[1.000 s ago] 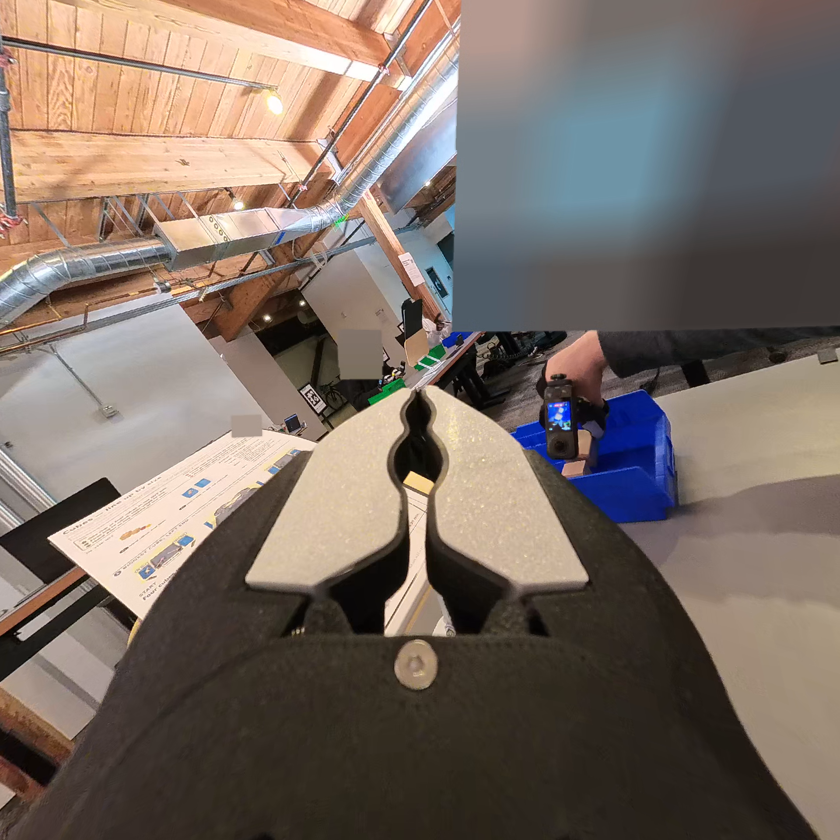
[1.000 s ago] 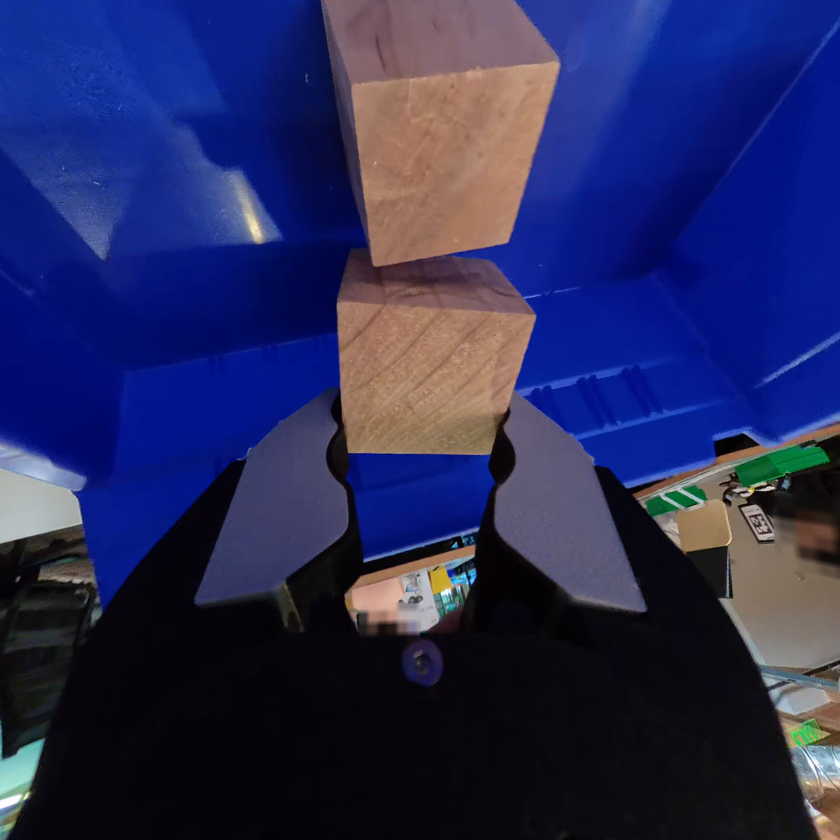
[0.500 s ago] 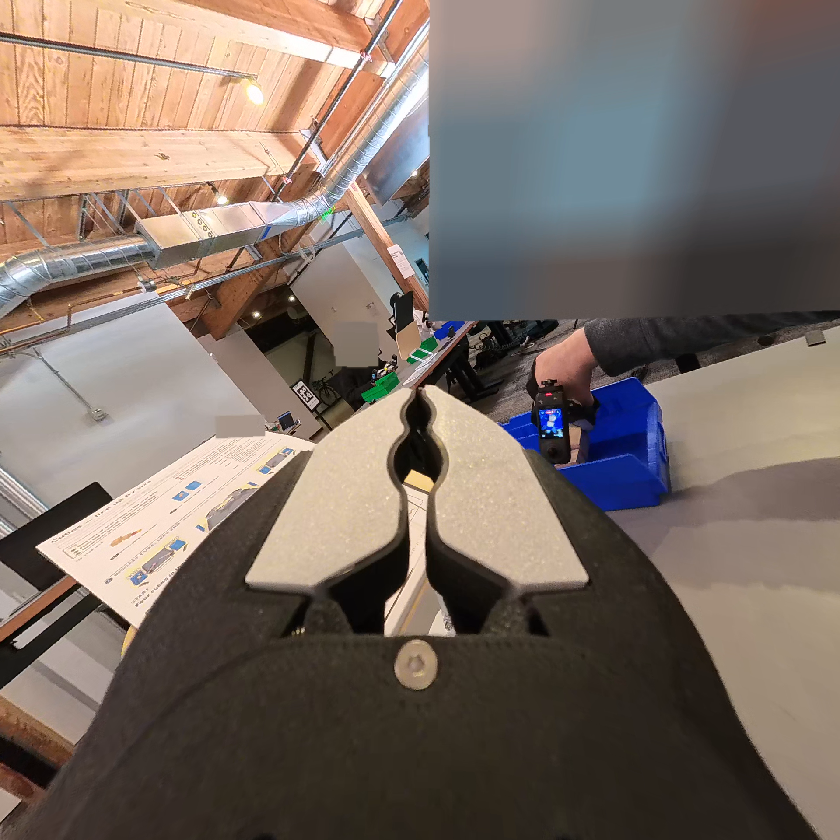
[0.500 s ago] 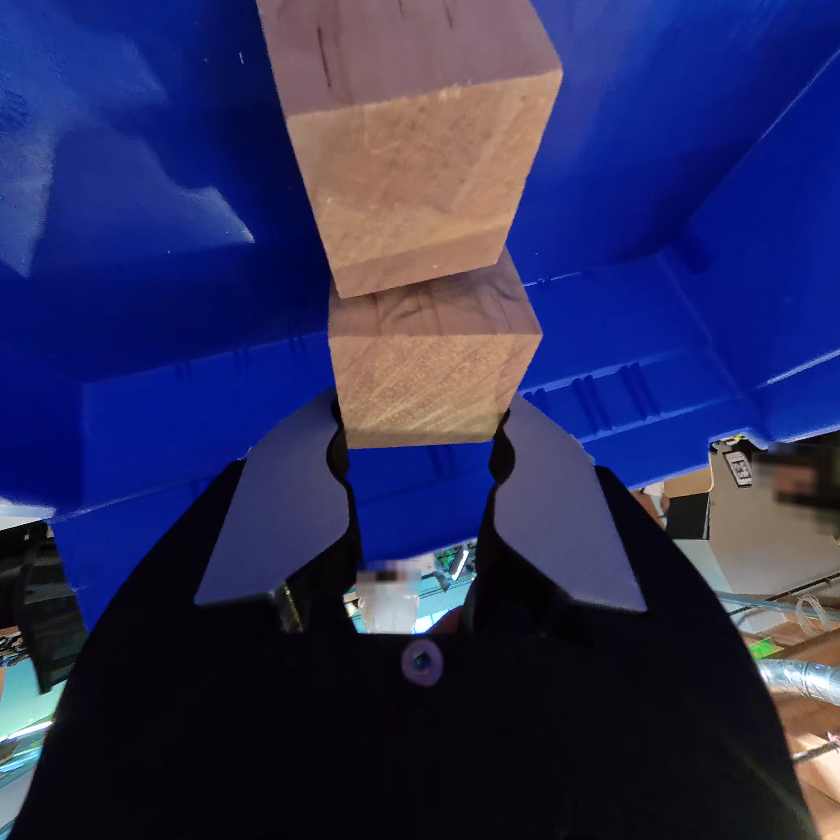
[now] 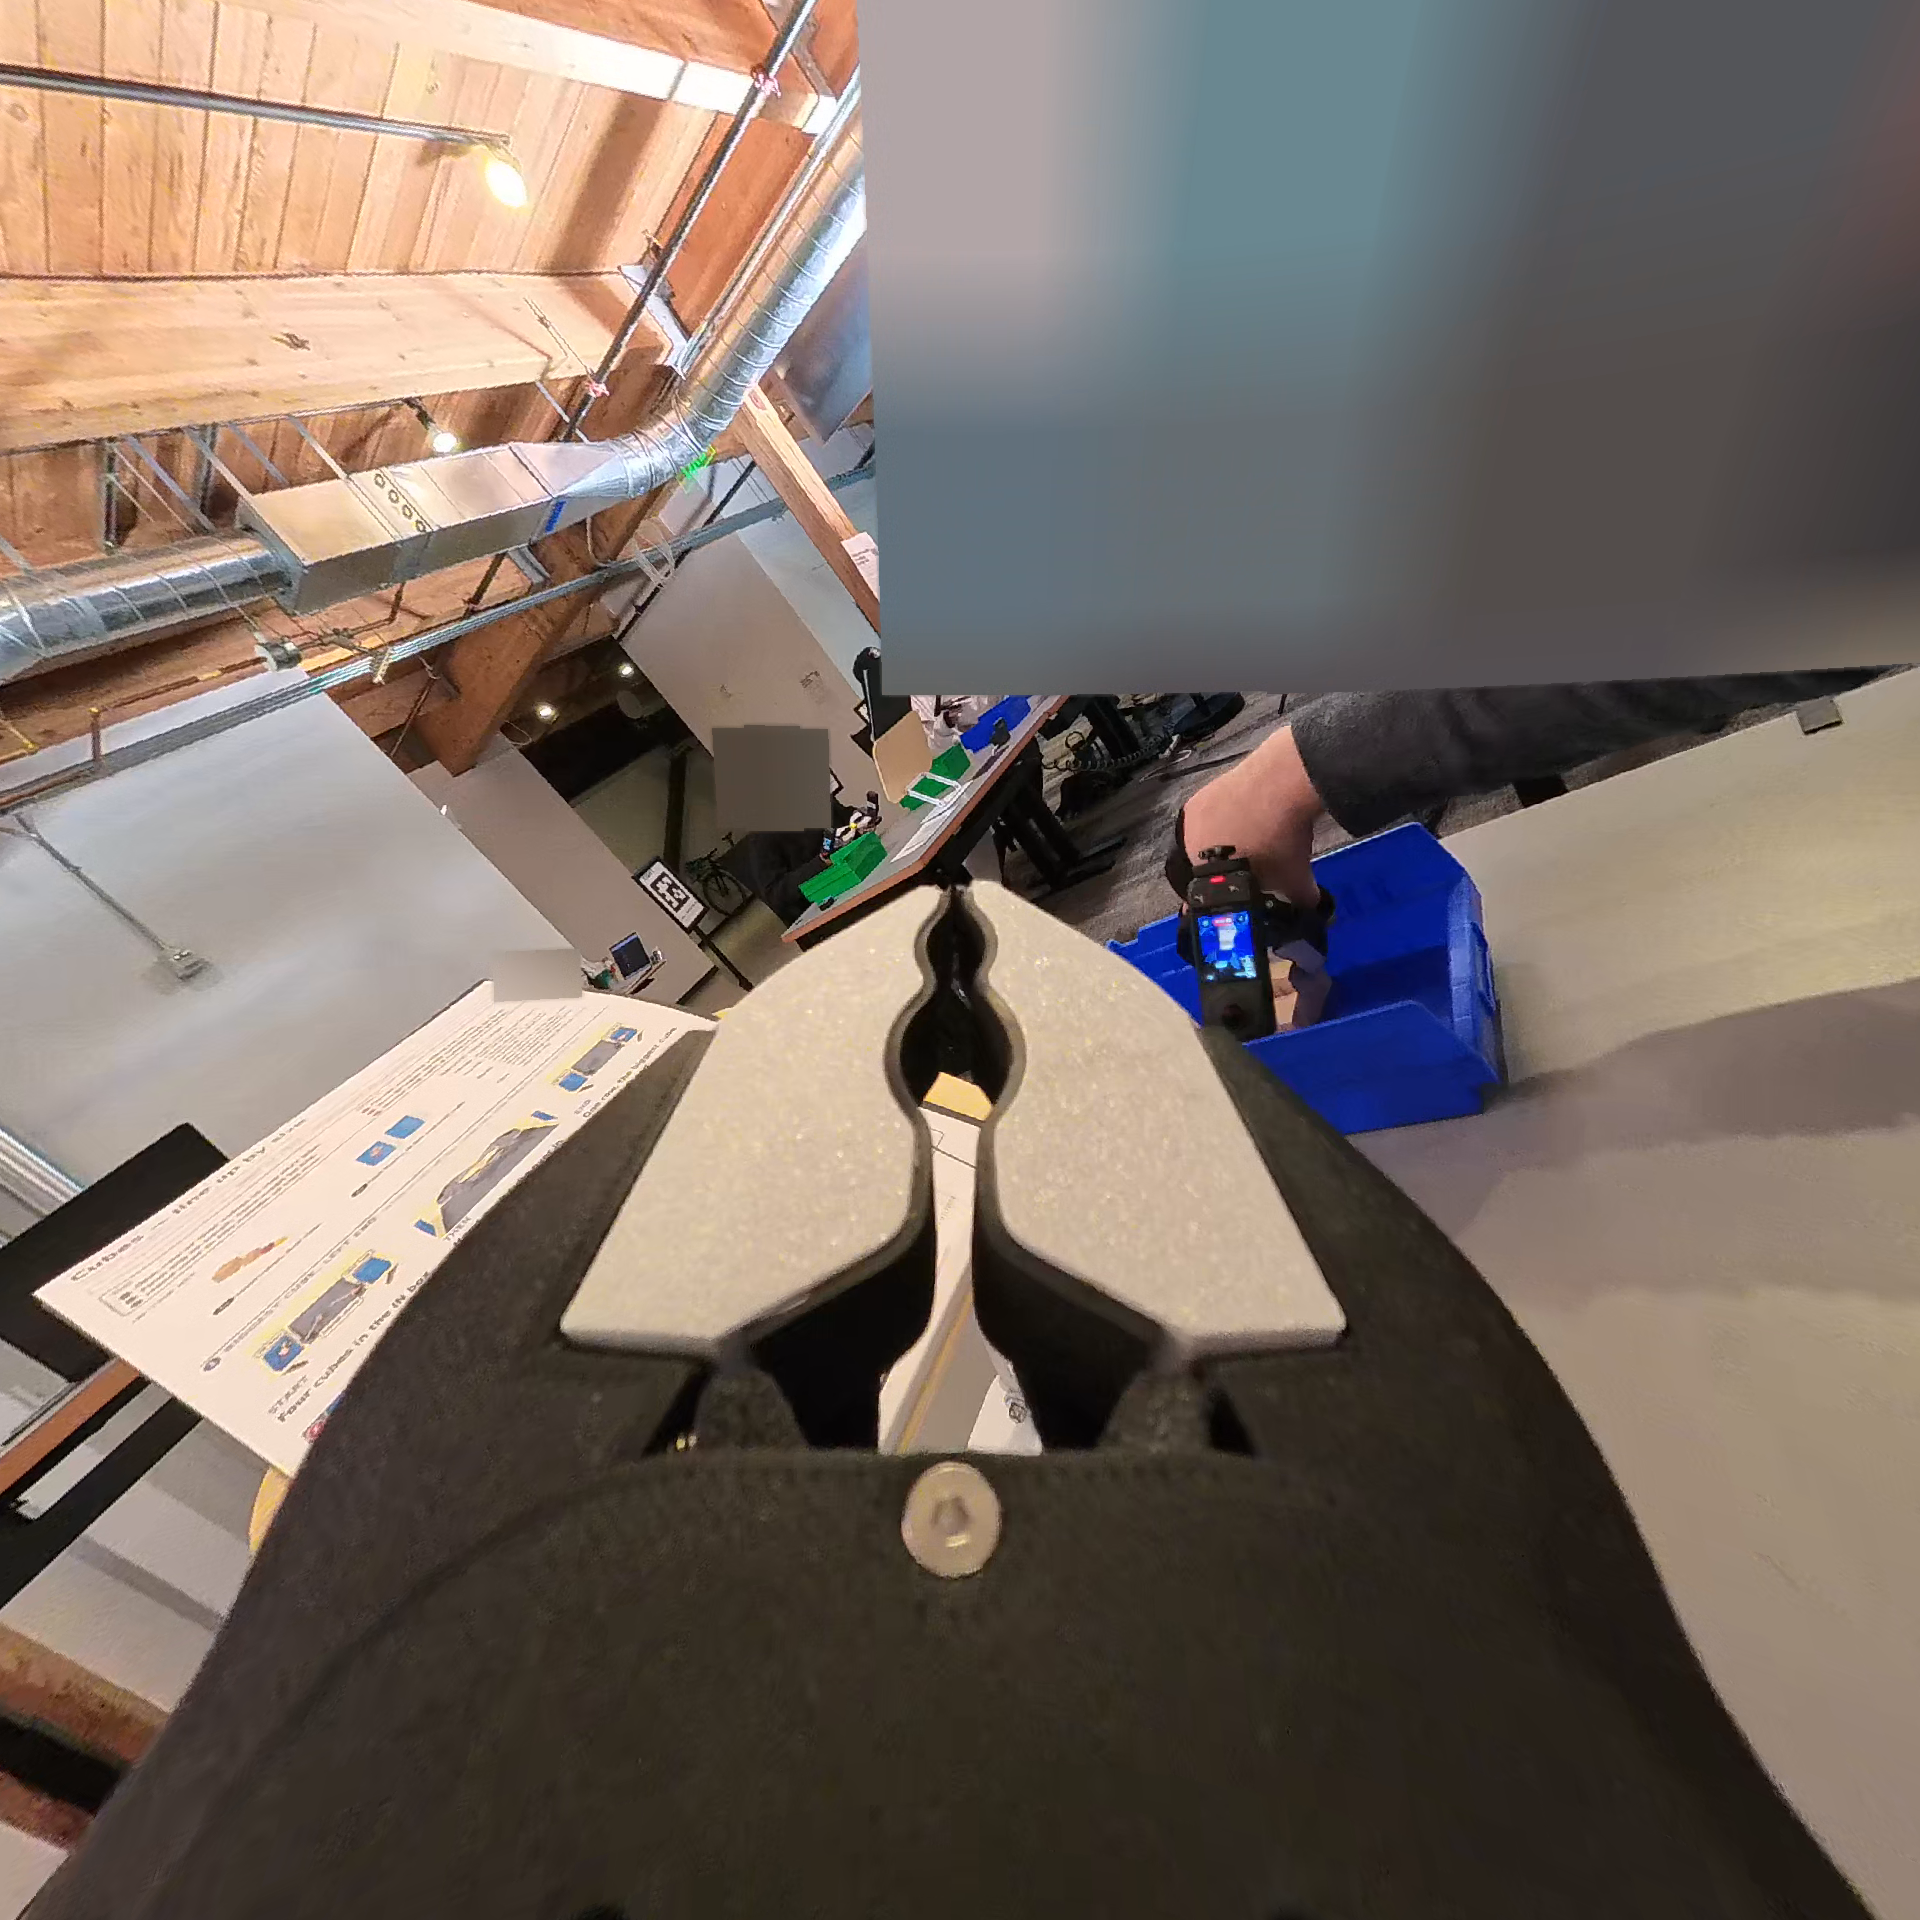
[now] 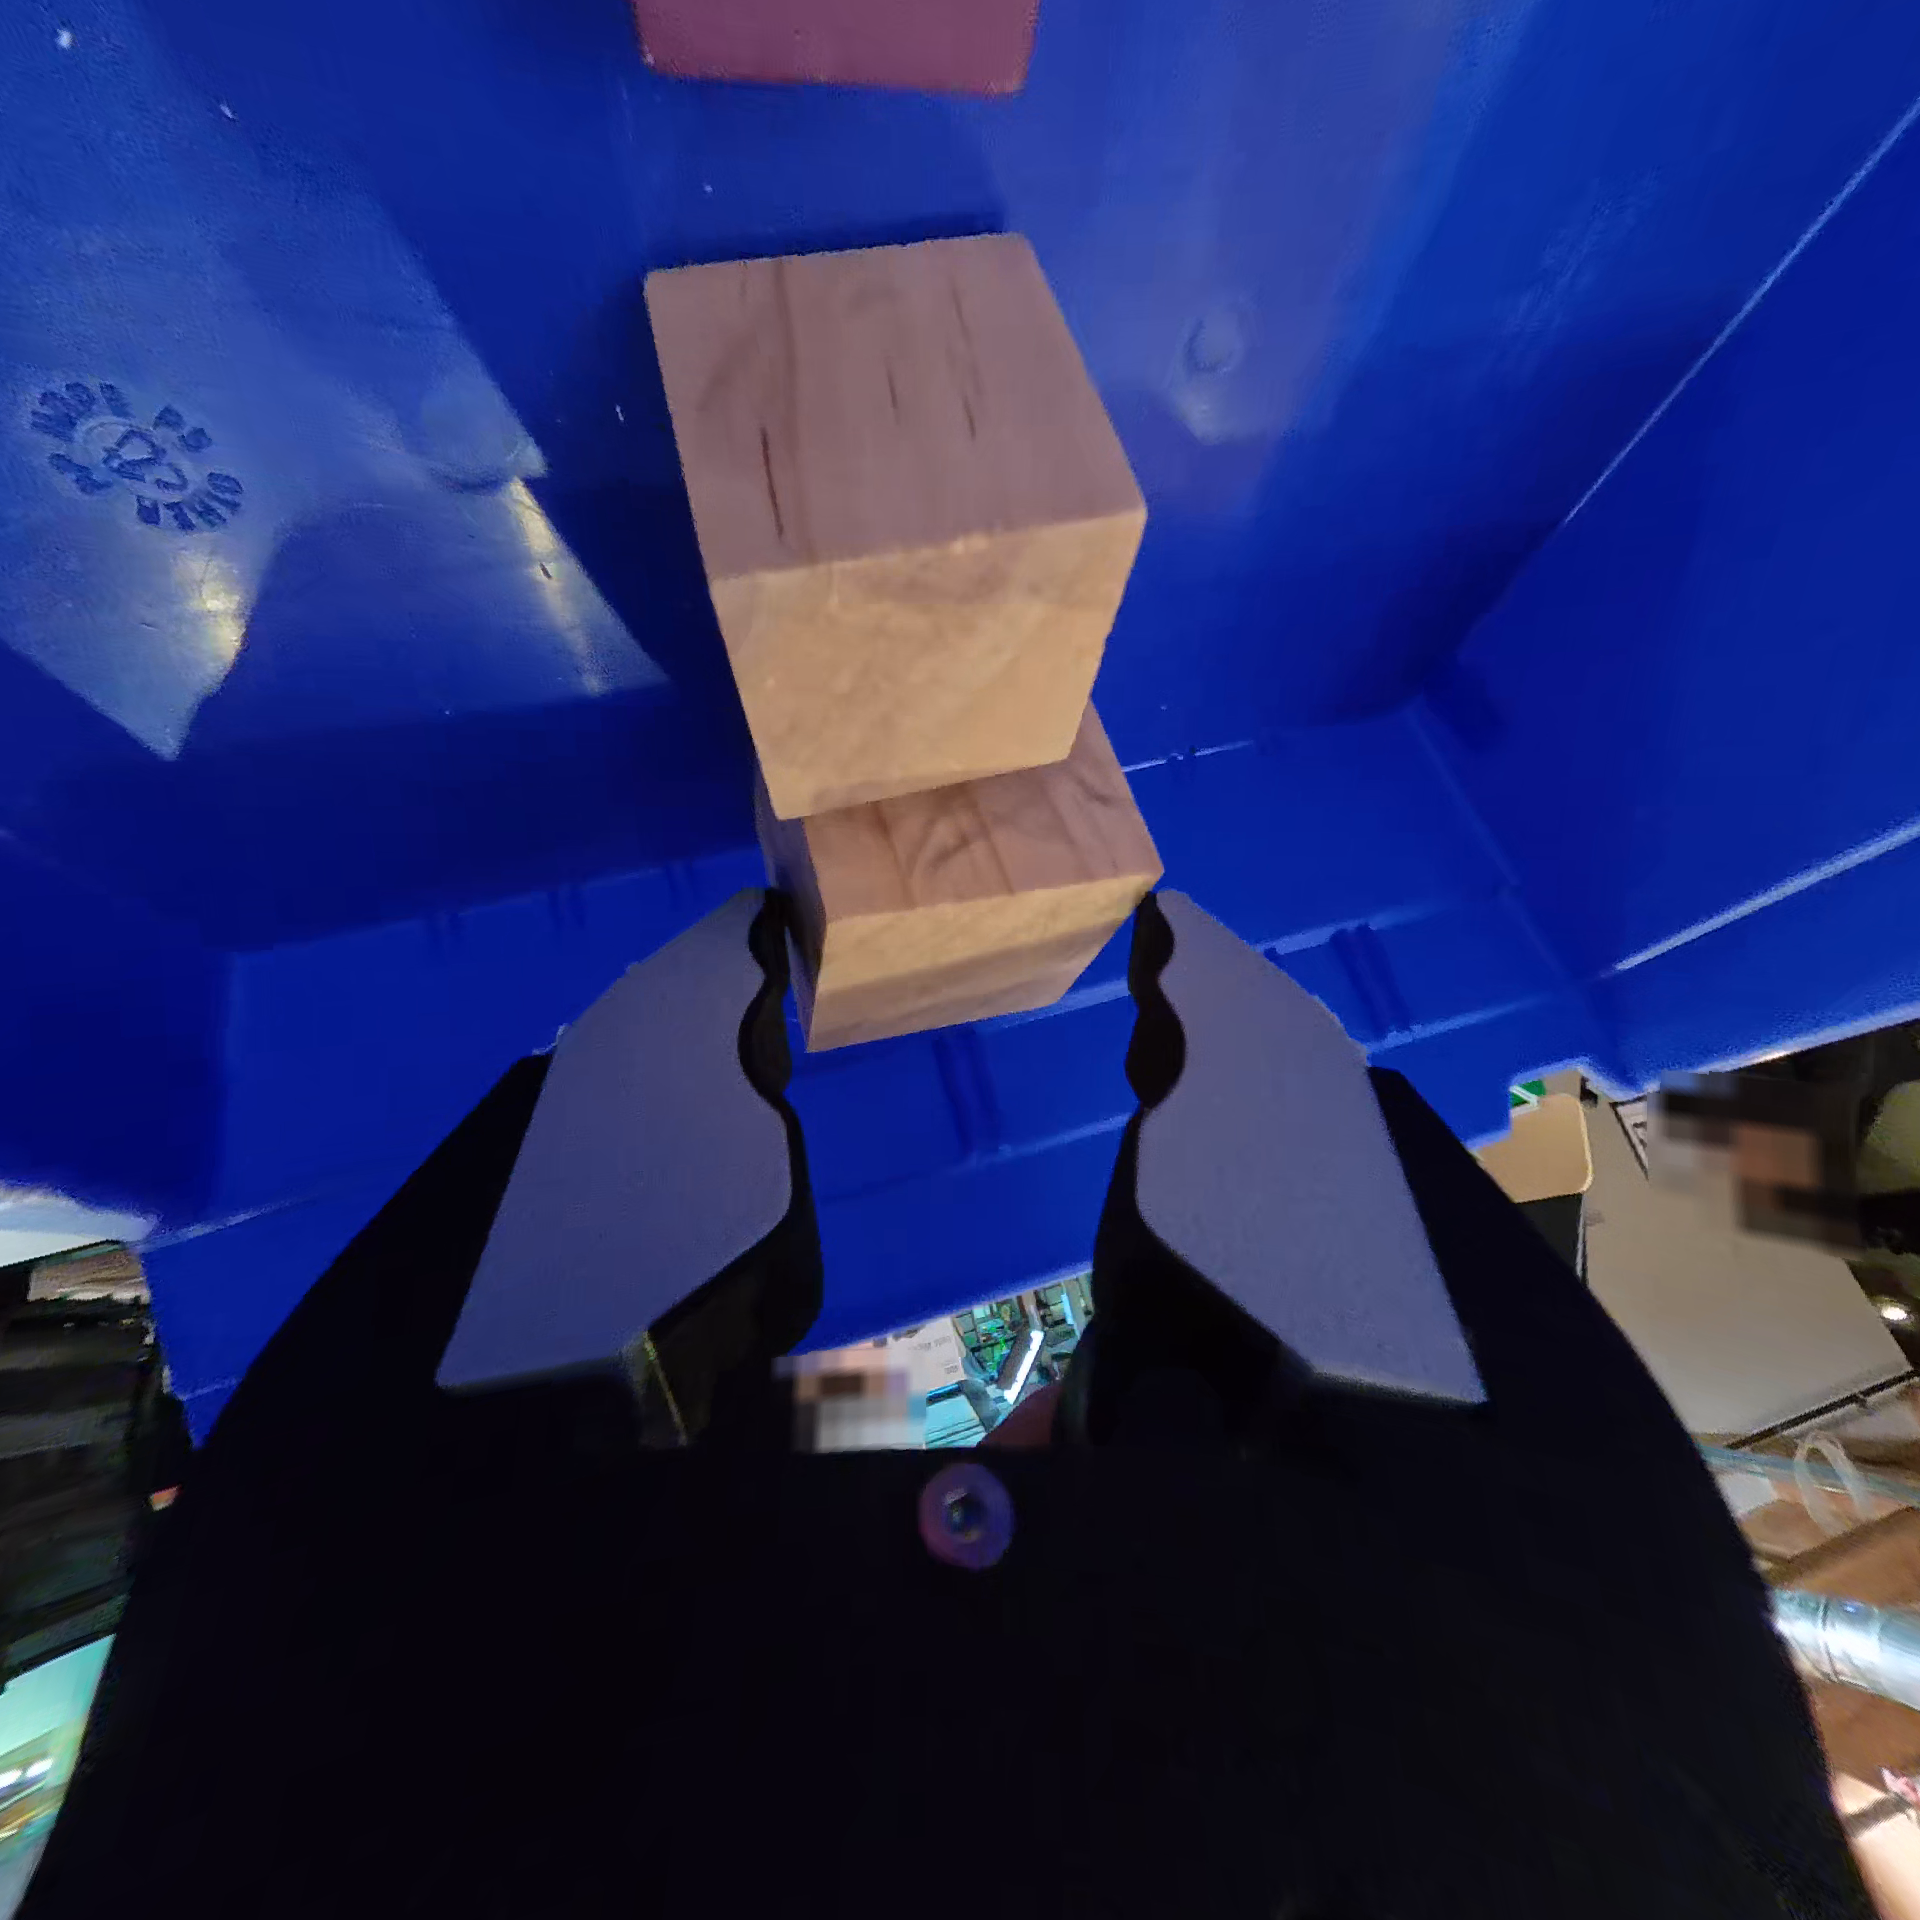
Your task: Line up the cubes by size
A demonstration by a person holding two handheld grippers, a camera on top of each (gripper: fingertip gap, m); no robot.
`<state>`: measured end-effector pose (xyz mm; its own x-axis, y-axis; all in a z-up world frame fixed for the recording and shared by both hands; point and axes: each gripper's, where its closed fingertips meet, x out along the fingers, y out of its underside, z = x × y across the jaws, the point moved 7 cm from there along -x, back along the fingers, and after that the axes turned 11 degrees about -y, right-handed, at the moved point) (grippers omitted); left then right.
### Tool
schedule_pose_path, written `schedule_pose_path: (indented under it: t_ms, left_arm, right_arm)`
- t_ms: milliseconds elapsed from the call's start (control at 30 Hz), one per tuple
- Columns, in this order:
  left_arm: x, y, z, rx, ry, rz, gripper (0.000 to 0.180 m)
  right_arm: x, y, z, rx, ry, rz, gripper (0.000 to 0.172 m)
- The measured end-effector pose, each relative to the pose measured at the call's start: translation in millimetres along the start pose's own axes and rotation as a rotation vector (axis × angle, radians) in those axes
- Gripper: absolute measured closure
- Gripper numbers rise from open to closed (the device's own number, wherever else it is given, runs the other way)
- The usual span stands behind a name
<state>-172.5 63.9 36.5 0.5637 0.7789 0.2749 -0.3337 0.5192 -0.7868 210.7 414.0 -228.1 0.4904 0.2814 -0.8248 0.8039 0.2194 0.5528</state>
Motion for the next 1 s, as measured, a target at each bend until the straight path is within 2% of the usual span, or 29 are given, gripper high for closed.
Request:
schedule_pose_path:
  t_ms: [467,500,533,667,700,767,900,1000]
  left_arm:
    - [2,1,-4,0.016,0.023,0.014,0.180]
    - [2,2,-4,0.016,0.024,0.014,0.180]
    - [2,2,-3,0.016,0.023,0.015,0.180]
    - [2,2,-1,0.009,0.011,0.014,0.180]
    - [2,1,-1,0.007,0.004,0.014,0.180]
    - [3,0,0,-0.003,-0.009,0.009,0.180]
    - [6,-6,-2,-0.008,-0.020,0.006,0.179]
    - [8,-9,-8,0.016,-0.025,0.032,0.177]
  right_arm:
    - [-1,0,3,-0.053,0.021,0.056,0.113]
    - [-2,1,3,-0.033,0.025,0.048,0.106]
    - [-5,3,2,-0.011,0.037,0.040,0.099]
    - [-33,14,9,0.095,0.113,-0.046,0.096]
    - [-45,18,11,0.126,0.152,-0.069,0.100]
    - [-74,25,18,0.240,0.235,-0.189,0.110]
    - [-145,29,42,0.488,0.453,-0.527,0.129]
    - [-193,11,80,0.550,0.556,-0.823,0.140]
